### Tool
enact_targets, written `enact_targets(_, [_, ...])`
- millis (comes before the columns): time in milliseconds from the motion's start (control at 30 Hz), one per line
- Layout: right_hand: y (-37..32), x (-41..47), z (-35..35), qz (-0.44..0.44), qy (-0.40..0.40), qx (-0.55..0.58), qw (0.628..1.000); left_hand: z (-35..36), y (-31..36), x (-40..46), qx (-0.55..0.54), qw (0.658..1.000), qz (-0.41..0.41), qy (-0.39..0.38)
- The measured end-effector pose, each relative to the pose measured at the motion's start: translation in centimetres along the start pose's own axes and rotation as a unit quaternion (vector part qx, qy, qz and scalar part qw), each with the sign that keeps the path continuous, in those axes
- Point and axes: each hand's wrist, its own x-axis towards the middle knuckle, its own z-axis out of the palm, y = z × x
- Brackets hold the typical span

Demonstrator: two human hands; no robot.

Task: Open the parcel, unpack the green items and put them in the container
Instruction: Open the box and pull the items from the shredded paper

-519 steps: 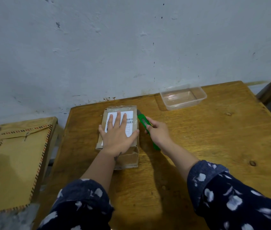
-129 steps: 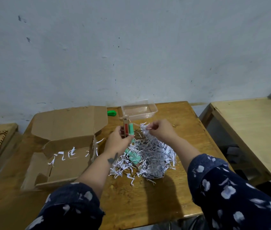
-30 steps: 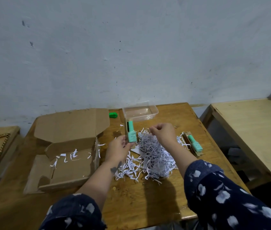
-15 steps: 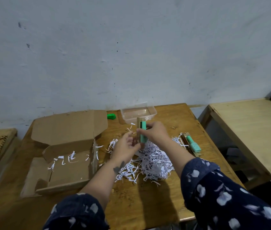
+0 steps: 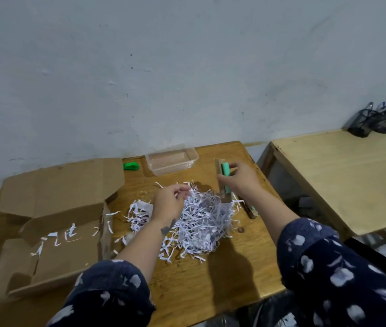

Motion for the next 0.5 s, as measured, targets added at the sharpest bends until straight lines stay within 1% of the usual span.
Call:
enact_targets(33, [0.8,0.4,-0.8,0.010,0.019,-0.018,1.000,0.3,-0.1,-0.1,0.055,0.998,0.019,-0.021])
enact_targets(100, [2.4,1.3,-2.1,0.031,0.051,-0.065,0.996,0.8,-0.3,-0.4,0.189,0.979,0.063,-0.050])
enact_targets(167, [4.2,1.9,-3.0,0.060,0.073,-0.110,0.989,1.4,-0.4,-0.6,0.260,0.959,0.105,-0.025])
enact_targets(233, [5.9,2.5,-3.4,0.090,0.075,-0.144,0.983,1.9,-0.4,-0.5,0.276,0.951,0.138,0.006])
enact_targets(267, [6.6,2.8,-3.4,0.106,0.072,-0.153,0.980,2.2,-0.6,-0.3,0.284,0.948,0.143,-0.002])
enact_targets(400, [8.5,3.8,-2.5,0.149,0.062,-0.193,0.968,3.3,-1.4,0.2,0.326,0.934,0.090,-0.115])
enact_targets(500, [8.5,4.2,-2.0,0.161,0.040,-0.164,0.972,3.8,-2.1,-0.1,0.346,0.924,0.083,-0.138])
